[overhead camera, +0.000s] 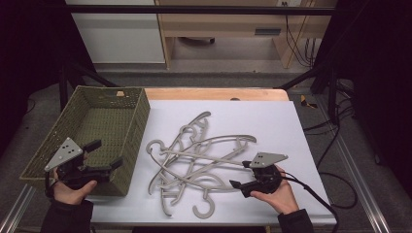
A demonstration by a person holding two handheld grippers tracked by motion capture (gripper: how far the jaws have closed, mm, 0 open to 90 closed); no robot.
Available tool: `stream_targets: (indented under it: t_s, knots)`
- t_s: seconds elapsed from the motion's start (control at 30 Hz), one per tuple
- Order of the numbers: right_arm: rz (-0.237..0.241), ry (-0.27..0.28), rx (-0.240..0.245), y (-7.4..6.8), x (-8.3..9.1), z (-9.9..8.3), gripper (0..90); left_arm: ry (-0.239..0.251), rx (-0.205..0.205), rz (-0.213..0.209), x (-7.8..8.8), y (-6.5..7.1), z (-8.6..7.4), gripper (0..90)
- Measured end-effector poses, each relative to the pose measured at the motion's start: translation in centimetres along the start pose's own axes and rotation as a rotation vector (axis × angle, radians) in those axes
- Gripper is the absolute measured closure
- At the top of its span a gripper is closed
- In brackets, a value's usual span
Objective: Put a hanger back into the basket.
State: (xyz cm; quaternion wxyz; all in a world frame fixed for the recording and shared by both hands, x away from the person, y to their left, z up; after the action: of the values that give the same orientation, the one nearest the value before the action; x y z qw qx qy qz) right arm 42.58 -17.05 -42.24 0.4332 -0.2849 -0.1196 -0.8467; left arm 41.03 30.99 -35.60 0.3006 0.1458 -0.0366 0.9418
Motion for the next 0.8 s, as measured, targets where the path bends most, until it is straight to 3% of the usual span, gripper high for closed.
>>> stream_targets:
  t_s: [0.13,0.37,0.43,0.53,0.57,0.8]
  knots:
    - [0.017,-0.062,0.038,-0.6,-1.1,-0.2,24.4,0.000,-0.002,0.000,0.0,0.0,0.0,3.9]
    - [0.065,-0.157,0.063,-1.4,-3.2,-0.8,30.1,-0.006,-0.007,-0.002,-0.1,0.1,0.0,4.0]
    - [0.072,-0.180,0.048,-1.5,-3.7,-0.9,33.8,-0.010,-0.011,-0.003,-0.1,0.1,0.0,4.0]
    - [0.085,-0.200,0.060,-1.6,-4.2,-0.9,36.4,-0.009,-0.011,-0.004,-0.1,0.1,0.0,4.0]
    - [0.081,-0.233,0.086,-1.6,-4.7,-1.0,40.4,-0.008,-0.009,-0.004,-0.1,0.1,0.0,4.0]
    - [0.104,-0.308,0.101,-1.4,-6.0,-1.5,49.2,-0.015,-0.012,-0.007,-0.3,0.2,0.0,4.1]
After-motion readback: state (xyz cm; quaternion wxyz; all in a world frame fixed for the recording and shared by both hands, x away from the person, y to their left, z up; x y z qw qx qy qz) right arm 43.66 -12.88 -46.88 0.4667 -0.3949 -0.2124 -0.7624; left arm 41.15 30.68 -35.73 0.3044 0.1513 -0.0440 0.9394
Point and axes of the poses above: each handheld gripper's, and its own axes: x roughly backward along the jaws, z roughly out of its top, y roughly to its right, the point moved 1 cm from there along -x, roughly forward along the jaws, and after that the axes turned 2 degrees about y, right-handed, at the moved point
